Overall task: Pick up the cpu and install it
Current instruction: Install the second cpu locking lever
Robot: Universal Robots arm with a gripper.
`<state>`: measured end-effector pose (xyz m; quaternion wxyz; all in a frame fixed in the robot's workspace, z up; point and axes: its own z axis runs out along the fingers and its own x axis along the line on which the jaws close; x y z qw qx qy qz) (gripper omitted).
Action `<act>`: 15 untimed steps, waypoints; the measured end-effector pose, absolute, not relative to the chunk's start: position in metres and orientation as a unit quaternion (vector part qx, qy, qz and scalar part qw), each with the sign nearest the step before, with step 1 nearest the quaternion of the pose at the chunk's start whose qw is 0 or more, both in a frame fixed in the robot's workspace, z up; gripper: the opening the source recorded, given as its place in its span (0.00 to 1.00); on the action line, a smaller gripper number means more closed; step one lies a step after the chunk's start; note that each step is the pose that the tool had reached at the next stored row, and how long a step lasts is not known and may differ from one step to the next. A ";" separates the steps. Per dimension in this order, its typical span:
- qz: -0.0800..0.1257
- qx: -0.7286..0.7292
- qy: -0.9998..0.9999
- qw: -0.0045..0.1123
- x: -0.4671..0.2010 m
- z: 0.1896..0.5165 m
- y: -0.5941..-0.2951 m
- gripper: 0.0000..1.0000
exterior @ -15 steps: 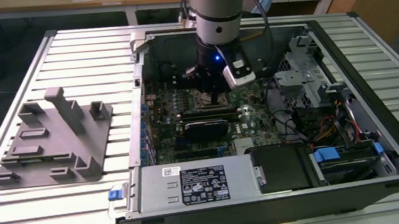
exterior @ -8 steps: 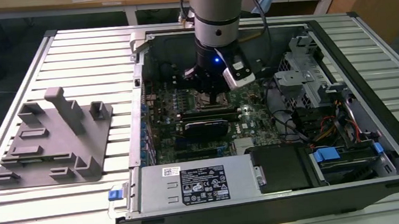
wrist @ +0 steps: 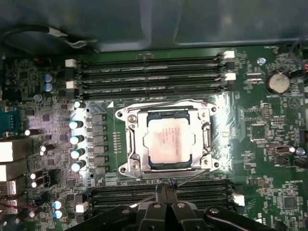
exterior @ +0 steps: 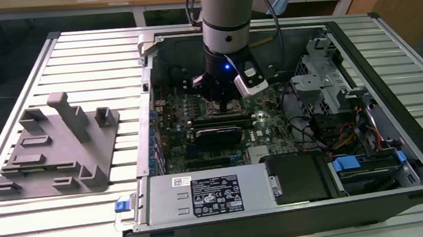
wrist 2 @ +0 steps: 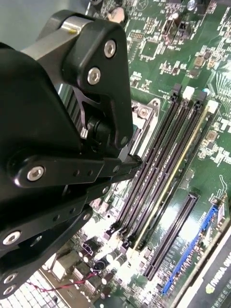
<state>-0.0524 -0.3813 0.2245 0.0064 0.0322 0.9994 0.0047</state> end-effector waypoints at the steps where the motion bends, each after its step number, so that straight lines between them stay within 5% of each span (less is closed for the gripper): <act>1: 0.005 0.030 1.000 0.006 -0.053 0.224 -0.382 0.11; 15: 0.008 0.010 1.000 0.007 -0.069 0.217 -0.388 0.11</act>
